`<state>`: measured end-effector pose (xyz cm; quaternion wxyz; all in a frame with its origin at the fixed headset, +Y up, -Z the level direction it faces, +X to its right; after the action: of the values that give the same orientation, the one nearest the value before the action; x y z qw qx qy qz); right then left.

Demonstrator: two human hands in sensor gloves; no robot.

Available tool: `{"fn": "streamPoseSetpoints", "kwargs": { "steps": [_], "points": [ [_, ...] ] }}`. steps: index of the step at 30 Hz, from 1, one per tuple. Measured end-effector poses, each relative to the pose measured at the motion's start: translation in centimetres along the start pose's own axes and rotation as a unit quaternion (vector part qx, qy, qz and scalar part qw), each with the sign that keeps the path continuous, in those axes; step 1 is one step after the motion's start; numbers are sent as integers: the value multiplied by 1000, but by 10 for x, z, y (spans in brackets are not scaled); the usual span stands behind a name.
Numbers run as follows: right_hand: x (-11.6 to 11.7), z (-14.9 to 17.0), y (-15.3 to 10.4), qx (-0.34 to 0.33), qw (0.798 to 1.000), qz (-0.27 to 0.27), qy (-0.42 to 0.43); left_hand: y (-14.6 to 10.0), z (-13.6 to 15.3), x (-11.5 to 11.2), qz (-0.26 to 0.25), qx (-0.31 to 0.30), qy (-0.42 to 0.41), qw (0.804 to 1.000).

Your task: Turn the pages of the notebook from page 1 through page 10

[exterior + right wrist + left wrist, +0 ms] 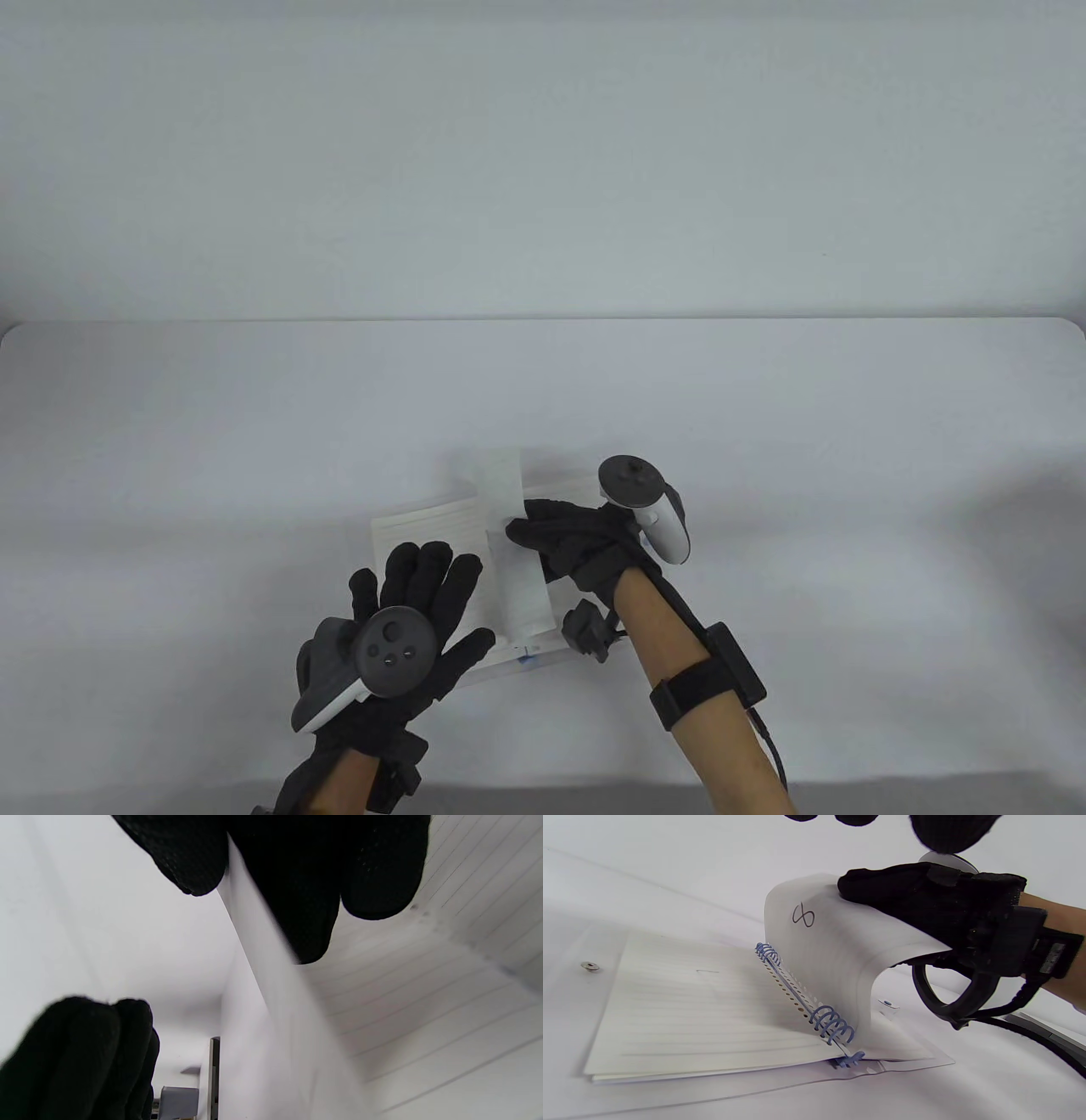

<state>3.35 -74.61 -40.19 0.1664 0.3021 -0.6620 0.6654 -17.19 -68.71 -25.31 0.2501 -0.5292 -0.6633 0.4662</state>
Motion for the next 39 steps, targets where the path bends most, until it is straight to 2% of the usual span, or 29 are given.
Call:
{"fn": "streamPoseSetpoints", "kwargs": {
  "steps": [8, 15, 19, 25, 30, 33, 35, 37, 39],
  "points": [
    [39, 4, 10, 2, 999, -32, -42, -1, 0, 0, 0, 1, 2, 1000],
    [50, 10, 12, 2, 996, -84, -8, -1, 0, 0, -1, 2, 1, 1000],
    [36, 5, 10, -10, 998, -63, -5, -1, 0, 0, -2, 2, 0, 1000],
    [-24, -11, -3, -26, 994, 47, -95, 0, 0, 0, 0, 1, 0, 1000],
    [-60, -1, -12, 8, 969, 114, -221, 0, 1, 0, 1, 1, -1, 1000],
    [-67, 9, -13, 36, 947, 133, -291, 0, 1, 0, 4, 1, -2, 1000],
    [-68, 15, -12, 63, 926, 124, -350, 0, 0, 0, 4, 1, -1, 1000],
    [-67, 20, -9, 94, 896, 103, -423, 0, 1, 0, 3, 0, -2, 1000],
    [-66, 24, -7, 119, 876, 82, -461, 0, 1, 0, 2, -1, -2, 1000]
  ]
}}
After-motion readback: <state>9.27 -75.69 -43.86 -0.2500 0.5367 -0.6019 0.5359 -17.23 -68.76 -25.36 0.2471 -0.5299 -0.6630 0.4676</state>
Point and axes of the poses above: the tracker on the back of each hand, its own z axis roughly to the little-finger side, its own y axis roughly from the wrist to the fingertips, x = y × z, the point moved 1 cm from there along y, roughly from the wrist to the fingertips, and after that the axes turned 12 degrees about -x, right-handed, at the moved point
